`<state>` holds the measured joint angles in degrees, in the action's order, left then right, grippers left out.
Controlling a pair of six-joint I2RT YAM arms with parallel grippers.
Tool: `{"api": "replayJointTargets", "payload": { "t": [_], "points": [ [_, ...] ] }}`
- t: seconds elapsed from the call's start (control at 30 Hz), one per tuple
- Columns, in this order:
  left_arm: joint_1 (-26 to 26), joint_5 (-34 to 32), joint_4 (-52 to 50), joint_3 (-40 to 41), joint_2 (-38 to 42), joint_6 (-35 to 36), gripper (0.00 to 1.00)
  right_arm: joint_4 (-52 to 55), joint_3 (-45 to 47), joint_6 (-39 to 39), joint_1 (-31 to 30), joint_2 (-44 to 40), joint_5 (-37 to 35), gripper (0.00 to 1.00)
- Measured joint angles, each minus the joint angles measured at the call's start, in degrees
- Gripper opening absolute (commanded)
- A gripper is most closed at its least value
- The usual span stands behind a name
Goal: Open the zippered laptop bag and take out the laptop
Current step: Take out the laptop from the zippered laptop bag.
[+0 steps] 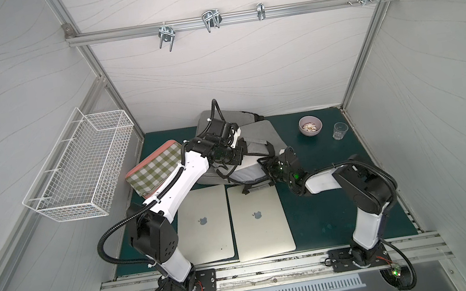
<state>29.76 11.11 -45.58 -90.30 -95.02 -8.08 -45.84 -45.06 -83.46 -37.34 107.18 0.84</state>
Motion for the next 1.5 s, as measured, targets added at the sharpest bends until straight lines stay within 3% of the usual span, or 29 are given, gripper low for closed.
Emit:
{"api": "replayJointTargets", "payload": {
  "t": [0.17,0.33,0.6,0.87,1.2,1.5],
  "points": [
    [-0.09,0.85,-0.52,-1.38,-0.81,1.55,0.00,-4.44,-4.26,-2.95,-0.68,5.22,-1.75,0.53],
    [-0.28,1.81,-1.27,-2.45,-2.21,3.78,0.00,-13.70,-7.85,-5.33,-0.79,12.02,-2.78,0.47],
    [-0.76,2.19,-1.60,-2.49,-2.62,7.67,0.00,-17.57,-13.29,-6.45,-0.24,16.48,-1.05,0.55],
    [-0.83,3.48,-2.38,-2.60,-2.80,9.60,0.00,-24.94,-14.34,-6.99,0.50,20.68,1.20,0.43],
    [-0.85,4.35,-3.43,-2.58,-2.80,9.88,0.00,-26.99,-15.02,-6.62,2.23,22.10,4.79,0.01],
    [-0.44,2.91,-5.27,-2.56,-3.10,9.73,0.00,-24.98,-8.61,-5.05,2.43,15.85,6.69,0.00]
  ]
}}
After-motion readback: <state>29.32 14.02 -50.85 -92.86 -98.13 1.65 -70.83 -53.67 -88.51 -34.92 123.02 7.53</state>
